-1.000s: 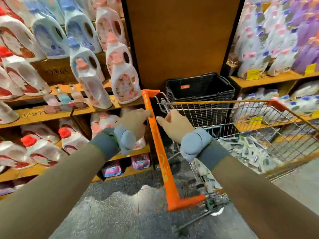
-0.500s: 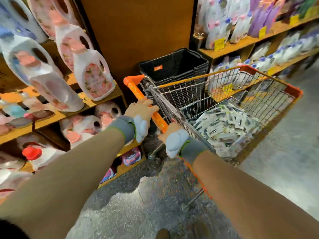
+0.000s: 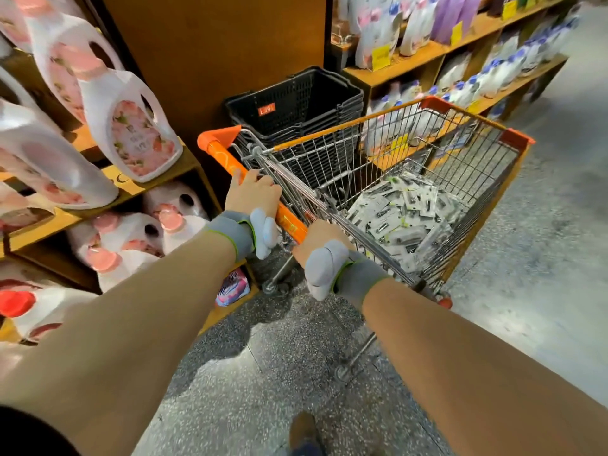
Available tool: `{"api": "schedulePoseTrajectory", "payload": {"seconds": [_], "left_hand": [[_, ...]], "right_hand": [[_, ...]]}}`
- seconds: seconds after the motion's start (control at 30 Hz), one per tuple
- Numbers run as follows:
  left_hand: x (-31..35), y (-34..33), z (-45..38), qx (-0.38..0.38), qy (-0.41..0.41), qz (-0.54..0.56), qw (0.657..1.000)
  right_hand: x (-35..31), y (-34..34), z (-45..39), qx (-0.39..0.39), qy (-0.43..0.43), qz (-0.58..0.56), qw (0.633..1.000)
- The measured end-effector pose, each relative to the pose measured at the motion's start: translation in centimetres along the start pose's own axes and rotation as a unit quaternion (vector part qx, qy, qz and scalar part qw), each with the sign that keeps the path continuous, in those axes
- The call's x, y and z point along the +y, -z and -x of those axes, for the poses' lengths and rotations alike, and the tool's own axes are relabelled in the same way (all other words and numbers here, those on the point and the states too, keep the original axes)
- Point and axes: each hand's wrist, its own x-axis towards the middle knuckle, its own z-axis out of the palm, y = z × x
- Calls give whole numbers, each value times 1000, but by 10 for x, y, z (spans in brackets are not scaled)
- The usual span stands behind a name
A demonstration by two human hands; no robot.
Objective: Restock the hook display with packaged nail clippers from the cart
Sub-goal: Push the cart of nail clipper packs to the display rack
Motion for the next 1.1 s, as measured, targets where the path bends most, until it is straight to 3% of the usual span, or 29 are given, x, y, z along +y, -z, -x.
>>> {"api": "schedulePoseTrajectory", "payload": {"seconds": [0.23, 0.43, 0.63, 0.87, 1.1], "left_hand": [[58, 1, 54, 32, 37, 3, 999], [113, 10, 106, 36, 62, -14, 997], [169, 35, 158, -83, -23, -26, 996], [228, 60, 206, -178, -102, 110, 973], [288, 62, 258, -157, -84, 126, 976]], "right_hand": [[45, 11, 55, -58, -24, 24, 998], [97, 10, 104, -26, 2, 93, 995], [172, 25, 176, -53, 46, 169, 983], [248, 44, 248, -74, 60, 251, 963], [303, 53, 298, -43, 92, 273, 957]]}}
